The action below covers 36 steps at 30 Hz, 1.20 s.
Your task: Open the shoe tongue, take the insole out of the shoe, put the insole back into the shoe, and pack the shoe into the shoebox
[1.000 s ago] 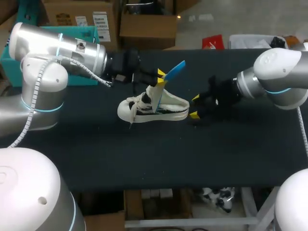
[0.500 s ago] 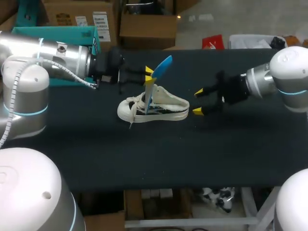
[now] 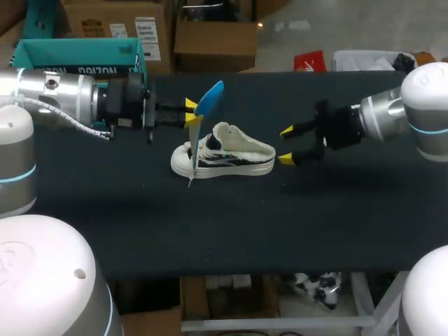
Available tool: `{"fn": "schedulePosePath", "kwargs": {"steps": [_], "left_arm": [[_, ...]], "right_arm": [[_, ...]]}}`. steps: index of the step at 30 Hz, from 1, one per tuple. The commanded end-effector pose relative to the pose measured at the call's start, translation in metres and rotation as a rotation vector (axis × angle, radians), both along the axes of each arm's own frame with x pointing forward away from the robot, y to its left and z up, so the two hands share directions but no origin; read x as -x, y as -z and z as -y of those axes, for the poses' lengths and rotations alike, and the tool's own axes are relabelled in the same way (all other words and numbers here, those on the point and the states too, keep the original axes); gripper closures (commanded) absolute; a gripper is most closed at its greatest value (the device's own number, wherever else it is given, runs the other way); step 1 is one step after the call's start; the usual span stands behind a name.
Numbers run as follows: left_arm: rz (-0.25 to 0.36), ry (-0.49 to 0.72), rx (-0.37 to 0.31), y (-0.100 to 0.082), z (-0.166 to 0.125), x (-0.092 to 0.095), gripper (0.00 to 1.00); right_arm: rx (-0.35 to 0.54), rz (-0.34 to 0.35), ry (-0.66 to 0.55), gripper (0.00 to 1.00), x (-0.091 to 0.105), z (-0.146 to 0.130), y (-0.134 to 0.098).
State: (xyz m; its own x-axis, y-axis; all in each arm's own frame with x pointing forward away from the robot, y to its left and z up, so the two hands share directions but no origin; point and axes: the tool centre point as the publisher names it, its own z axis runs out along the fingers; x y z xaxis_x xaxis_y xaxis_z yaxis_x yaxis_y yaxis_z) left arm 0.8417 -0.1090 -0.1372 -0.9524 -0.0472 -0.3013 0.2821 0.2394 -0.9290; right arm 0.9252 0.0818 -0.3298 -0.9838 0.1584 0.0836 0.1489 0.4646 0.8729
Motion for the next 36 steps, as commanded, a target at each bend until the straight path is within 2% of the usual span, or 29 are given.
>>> {"fn": "schedulePosePath", "kwargs": {"steps": [1,8,17,36], "left_arm": [[0.012,-0.032,0.004,-0.004,-0.009,0.009,1.00],[0.024,-0.046,0.001,-0.008,-0.003,0.005,1.00],[0.045,-0.060,0.013,-0.009,-0.001,0.004,1.00],[0.048,-0.061,0.024,-0.008,-0.004,0.005,1.00]], "right_arm": [[-0.029,0.003,-0.005,0.00,0.006,-0.001,-0.005],[-0.092,0.011,-0.014,0.00,0.012,-0.006,-0.011],[-0.152,0.017,-0.030,0.00,0.015,-0.013,-0.032],[-0.143,0.023,-0.045,0.00,0.017,-0.018,-0.039]]}}
